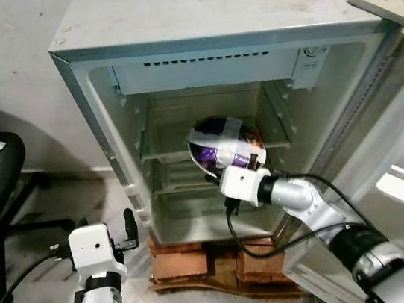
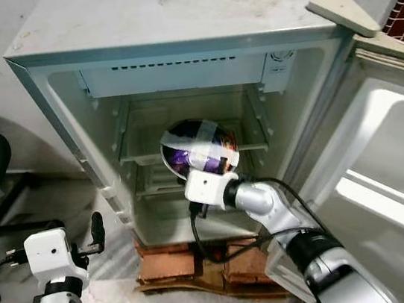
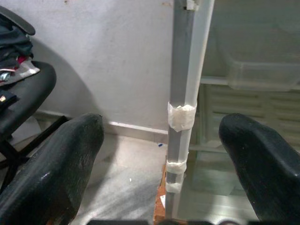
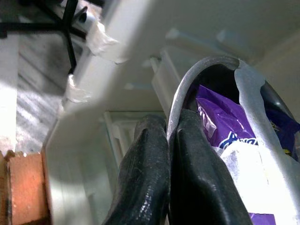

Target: Restocking fridge

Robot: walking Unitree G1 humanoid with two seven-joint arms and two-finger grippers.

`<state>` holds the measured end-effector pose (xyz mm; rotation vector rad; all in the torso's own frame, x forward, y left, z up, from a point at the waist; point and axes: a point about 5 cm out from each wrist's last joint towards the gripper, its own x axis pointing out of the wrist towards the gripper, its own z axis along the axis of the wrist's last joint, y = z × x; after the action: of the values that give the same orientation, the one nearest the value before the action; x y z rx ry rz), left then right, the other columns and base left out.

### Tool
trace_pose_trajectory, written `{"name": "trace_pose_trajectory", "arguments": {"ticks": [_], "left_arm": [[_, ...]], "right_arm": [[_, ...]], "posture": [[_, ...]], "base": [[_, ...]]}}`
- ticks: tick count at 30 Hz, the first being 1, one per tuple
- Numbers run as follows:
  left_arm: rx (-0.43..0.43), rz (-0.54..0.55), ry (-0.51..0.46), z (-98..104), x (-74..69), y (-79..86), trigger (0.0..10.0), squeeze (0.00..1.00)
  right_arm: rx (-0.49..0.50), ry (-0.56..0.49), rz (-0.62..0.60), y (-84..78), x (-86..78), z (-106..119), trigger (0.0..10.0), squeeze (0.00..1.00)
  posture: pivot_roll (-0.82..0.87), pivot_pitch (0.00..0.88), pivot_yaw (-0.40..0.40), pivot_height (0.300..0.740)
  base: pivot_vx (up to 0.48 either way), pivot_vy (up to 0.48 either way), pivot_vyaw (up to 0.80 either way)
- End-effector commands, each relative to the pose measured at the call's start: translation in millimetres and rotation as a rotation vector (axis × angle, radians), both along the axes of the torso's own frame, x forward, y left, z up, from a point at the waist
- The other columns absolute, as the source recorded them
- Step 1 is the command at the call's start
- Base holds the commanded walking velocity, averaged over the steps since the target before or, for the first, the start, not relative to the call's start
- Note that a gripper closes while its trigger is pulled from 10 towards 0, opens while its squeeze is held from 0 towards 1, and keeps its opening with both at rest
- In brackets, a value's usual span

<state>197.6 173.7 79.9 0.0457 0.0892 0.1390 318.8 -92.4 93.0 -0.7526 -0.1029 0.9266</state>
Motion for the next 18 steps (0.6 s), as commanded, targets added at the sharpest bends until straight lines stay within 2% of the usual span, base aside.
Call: {"name": "trace_pose_trajectory", "arguments": {"ticks": [1, 11, 18], "left_arm": [[0.006, 0.010, 0.013, 0, -3.9, 0.2, 10.0, 0.00], [0.000, 0.021, 0.034, 4, -14.2, -2.0, 10.0, 0.00], [0.004, 0.024, 0.040, 8, -17.3, -2.6, 10.0, 0.00]], "right_arm": [[-0.017, -0.003, -0.031, -4.9, 4.9, 0, 10.0, 0.00], [-0.079, -0.021, -0.084, -12.7, 22.0, 4, 10.0, 0.00], [-0.093, -0.003, -0.074, -6.2, 28.0, 7, 10.0, 0.00]], "posture": [[0.05, 0.197, -0.040, 0.740], [0.07, 0.236, -0.048, 0.740], [0.09, 0.252, -0.048, 0.740]], "base": [[0.000, 0.000, 0.00], [0.000, 0.000, 0.00], [0.000, 0.000, 0.00]]}}
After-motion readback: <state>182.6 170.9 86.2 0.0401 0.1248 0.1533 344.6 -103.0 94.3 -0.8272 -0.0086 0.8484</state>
